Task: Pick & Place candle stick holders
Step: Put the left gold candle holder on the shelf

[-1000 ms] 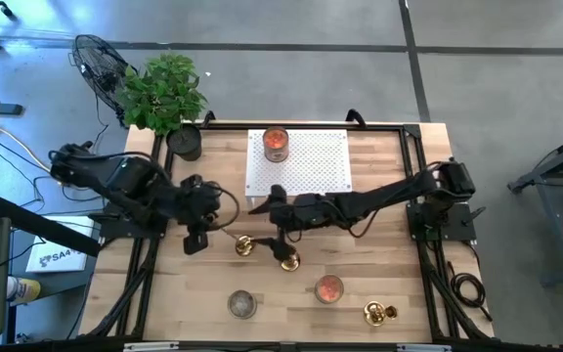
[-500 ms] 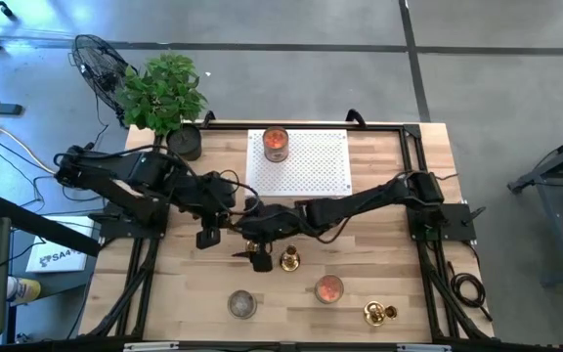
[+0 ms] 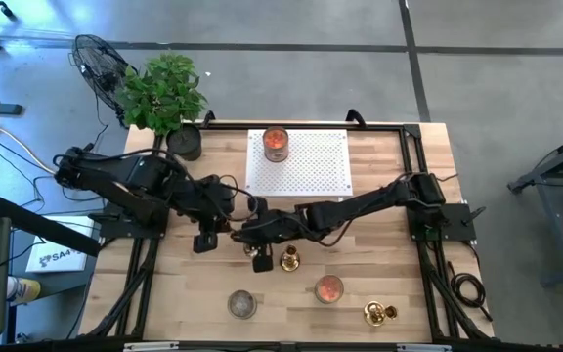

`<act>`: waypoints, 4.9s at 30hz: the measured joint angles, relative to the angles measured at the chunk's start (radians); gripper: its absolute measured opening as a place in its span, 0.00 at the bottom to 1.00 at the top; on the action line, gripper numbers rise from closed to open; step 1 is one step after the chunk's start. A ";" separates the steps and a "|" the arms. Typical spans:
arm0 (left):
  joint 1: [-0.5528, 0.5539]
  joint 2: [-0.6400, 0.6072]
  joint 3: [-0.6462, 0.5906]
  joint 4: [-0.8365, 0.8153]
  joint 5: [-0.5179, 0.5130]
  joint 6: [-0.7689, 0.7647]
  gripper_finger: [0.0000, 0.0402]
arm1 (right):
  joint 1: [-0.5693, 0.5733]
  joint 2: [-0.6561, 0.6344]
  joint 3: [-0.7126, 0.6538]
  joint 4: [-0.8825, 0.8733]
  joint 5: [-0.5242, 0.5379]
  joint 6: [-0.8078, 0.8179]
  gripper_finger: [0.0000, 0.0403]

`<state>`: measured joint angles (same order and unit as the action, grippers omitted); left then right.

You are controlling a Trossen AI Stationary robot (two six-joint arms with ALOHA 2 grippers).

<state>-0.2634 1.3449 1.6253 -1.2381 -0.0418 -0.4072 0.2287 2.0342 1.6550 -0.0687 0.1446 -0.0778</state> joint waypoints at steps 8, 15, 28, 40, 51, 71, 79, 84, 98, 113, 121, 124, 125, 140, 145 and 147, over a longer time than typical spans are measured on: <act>0.000 0.001 0.000 0.001 0.008 -0.003 0.34 | 0.005 -0.001 0.000 -0.032 0.025 -0.019 0.06; 0.000 0.001 0.000 0.003 -0.007 -0.005 0.34 | 0.007 -0.002 0.001 -0.057 0.052 -0.036 0.06; -0.011 0.001 -0.001 0.045 -0.087 0.010 0.37 | 0.007 -0.003 0.002 -0.083 0.090 -0.056 0.05; -0.045 -0.003 0.089 0.077 -0.110 0.066 0.58 | 0.026 0.001 -0.002 -0.113 0.109 -0.095 0.01; -0.165 -0.007 0.253 0.066 -0.481 0.149 0.59 | 0.089 -0.101 -0.002 -0.244 0.338 -0.115 0.01; -0.261 -0.047 0.142 -0.115 -0.702 0.036 0.59 | 0.256 -0.585 -0.001 -0.804 0.836 0.228 0.01; -0.260 -0.085 0.050 -0.209 -0.712 -0.043 0.59 | 0.253 -0.789 -0.001 -1.066 1.007 0.443 0.01; -0.260 -0.141 -0.035 -0.201 -0.744 -0.079 0.59 | 0.191 -0.892 -0.001 -1.282 1.091 0.640 0.01; -0.260 -0.332 -0.393 0.185 -0.799 -0.087 0.59 | 0.155 -1.281 -0.546 -0.838 1.057 0.528 0.01; -0.260 -0.347 -0.580 0.490 -0.804 0.039 0.59 | -0.166 -1.359 -1.082 0.227 0.503 0.060 0.01; -0.260 -0.347 -0.613 0.561 -0.806 0.039 0.59 | -0.513 -1.228 -1.053 0.276 0.119 0.157 0.01; -0.260 -0.347 -0.624 0.568 -0.806 0.039 0.59 | -0.615 -1.132 -1.031 0.316 0.000 0.181 0.01; -0.260 -0.347 -0.630 0.569 -0.806 0.037 0.59 | -0.641 -1.099 -1.024 0.334 -0.049 0.190 0.01; -0.260 -0.347 -0.652 0.591 -0.766 0.036 0.59 | -0.797 -0.817 -0.867 0.300 -0.123 0.183 0.01; -0.260 -0.347 -0.652 0.584 -0.761 0.036 0.59 | -0.805 -0.815 -0.867 0.278 -0.119 0.193 0.01; -0.260 -0.347 -0.652 0.584 -0.761 0.036 0.59 | -0.799 -0.815 -0.867 0.271 -0.119 0.204 0.01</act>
<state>-0.5236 0.9977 0.9737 -0.6537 -0.8024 -0.3714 -0.5706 1.2194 0.7876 0.2022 0.0259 0.1260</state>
